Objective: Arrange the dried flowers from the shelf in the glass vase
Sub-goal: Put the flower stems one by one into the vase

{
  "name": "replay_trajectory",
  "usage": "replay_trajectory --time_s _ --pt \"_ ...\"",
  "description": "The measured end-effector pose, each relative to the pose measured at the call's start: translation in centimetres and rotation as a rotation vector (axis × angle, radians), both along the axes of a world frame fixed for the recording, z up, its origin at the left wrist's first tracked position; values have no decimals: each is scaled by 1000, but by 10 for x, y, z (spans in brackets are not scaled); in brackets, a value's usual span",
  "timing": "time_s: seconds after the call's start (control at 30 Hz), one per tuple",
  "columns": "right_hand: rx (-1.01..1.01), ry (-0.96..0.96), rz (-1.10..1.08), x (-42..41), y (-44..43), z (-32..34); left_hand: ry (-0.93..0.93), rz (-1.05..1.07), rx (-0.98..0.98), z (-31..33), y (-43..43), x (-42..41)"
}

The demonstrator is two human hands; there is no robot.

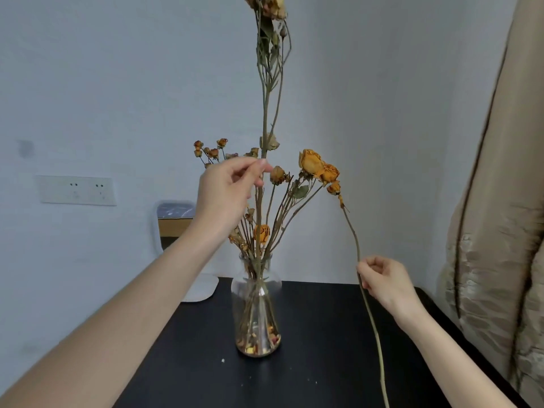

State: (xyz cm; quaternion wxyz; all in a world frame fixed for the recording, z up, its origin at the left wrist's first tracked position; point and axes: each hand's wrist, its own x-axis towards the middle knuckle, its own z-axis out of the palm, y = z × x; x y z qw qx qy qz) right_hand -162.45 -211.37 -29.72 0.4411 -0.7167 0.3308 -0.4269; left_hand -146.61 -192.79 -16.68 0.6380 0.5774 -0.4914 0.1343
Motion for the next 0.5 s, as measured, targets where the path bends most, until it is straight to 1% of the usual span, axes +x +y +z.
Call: replay_trajectory --time_s 0.13,0.33,0.5 --pt "-12 -5 11 8 6 6 -19 26 -46 14 3 5" --pt "-47 9 17 16 10 10 -10 4 -138 23 1 4" --pt "-52 13 9 15 8 9 -99 20 -130 27 -2 1"
